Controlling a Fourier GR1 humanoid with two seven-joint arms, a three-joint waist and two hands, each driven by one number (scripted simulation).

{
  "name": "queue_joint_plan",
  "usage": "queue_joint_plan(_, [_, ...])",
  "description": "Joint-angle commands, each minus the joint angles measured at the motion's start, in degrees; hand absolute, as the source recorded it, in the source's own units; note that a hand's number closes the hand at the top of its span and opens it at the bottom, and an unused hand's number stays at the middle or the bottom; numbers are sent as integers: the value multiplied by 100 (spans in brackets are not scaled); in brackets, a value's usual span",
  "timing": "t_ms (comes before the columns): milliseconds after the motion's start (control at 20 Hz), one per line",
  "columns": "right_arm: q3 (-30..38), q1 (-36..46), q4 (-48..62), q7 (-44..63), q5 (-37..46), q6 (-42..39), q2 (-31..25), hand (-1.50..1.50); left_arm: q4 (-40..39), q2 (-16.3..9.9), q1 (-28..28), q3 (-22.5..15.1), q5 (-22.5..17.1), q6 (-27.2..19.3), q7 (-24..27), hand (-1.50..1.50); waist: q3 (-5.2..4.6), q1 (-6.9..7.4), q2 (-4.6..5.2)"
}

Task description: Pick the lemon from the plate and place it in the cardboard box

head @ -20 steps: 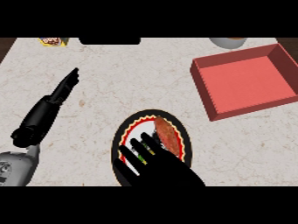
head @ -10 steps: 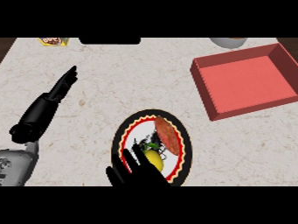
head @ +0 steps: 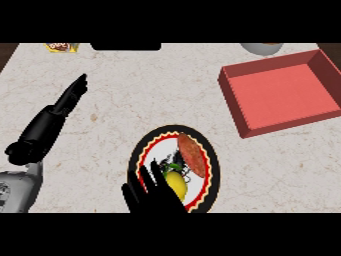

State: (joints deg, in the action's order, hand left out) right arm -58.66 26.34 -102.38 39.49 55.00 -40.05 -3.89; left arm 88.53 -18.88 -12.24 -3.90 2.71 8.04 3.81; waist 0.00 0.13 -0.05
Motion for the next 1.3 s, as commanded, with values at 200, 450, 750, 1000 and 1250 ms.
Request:
queue_joint_plan(200, [-60,-141,957,-297,844,322,228,-150,28,102,164,137,66,250,82,0,0,5,3])
queue_joint_plan(450, [229,-346,951,-852,1092,433,70,-150,417,125,125,255,137,364,-292,0,1,6,-1])
queue_joint_plan(750, [644,-372,866,-1409,1162,287,107,-150,-456,286,-201,371,395,377,291,0,-1,-23,5])
queue_joint_plan(1000, [514,-390,1981,-1439,1504,903,380,-150,201,342,-42,400,406,385,-208,0,0,17,3])
queue_joint_plan(1250, [895,-113,2326,-1558,1717,1051,383,-150,-238,331,26,584,359,555,314,0,-1,11,7])
